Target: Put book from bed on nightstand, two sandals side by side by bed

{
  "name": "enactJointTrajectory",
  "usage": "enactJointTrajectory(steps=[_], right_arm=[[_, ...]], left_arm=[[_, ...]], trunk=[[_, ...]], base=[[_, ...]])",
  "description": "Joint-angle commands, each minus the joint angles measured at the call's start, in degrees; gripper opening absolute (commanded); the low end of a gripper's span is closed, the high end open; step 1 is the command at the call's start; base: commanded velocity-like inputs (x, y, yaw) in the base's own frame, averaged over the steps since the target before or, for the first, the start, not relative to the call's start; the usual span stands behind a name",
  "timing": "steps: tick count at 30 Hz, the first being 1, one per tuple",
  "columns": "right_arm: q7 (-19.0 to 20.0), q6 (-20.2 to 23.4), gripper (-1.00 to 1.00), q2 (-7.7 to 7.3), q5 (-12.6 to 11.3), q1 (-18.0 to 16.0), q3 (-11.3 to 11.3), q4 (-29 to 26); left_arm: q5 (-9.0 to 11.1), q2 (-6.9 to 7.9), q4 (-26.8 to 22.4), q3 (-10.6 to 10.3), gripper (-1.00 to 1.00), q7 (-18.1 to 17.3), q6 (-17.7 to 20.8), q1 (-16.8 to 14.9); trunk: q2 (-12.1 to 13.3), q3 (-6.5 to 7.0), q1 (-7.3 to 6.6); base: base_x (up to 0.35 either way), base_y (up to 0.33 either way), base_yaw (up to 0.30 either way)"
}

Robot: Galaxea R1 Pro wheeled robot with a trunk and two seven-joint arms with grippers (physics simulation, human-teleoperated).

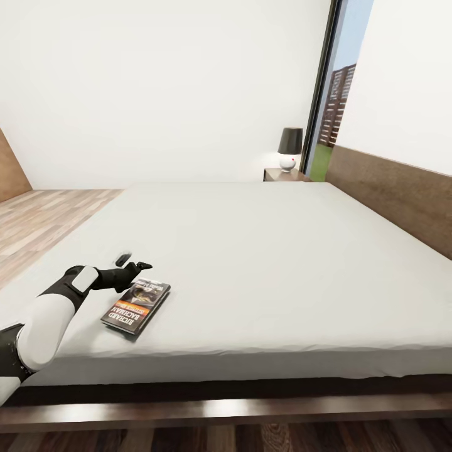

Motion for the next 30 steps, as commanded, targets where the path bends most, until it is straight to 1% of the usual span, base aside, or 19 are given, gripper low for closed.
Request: enactJointTrajectory(steps=[1,7,19,30], right_arm=[[0.19,-0.50,1.00,0.04,-0.28,-0.07,0.47,0.17],[0.19,-0.51,1.00,0.05,-0.25,-0.07,0.47,0.17],[0.19,-0.51,1.00,0.13,-0.21,-0.07,0.55,0.17],[0.19,-0.51,1.00,0.15,-0.21,-0.07,0.56,0.17]], left_arm=[[-0.88,0.00,0.02,-0.07,1.00,0.08,0.41,0.01],[-0.89,0.01,0.03,-0.07,1.00,0.08,0.41,0.01],[-0.90,0.28,0.04,-0.07,1.00,0.08,0.41,0.09],[-0.96,0.41,0.04,-0.05,1.00,0.08,0.41,0.21]], trunk=[[-0.02,-0.06,-0.01],[-0.02,-0.06,-0.01],[-0.02,-0.06,-0.01],[-0.02,-0.06,-0.01]], base=[[0.000,0.000,0.000],[-0.024,-0.030,0.000],[-0.078,-0.091,0.000],[-0.022,-0.017,0.000]])
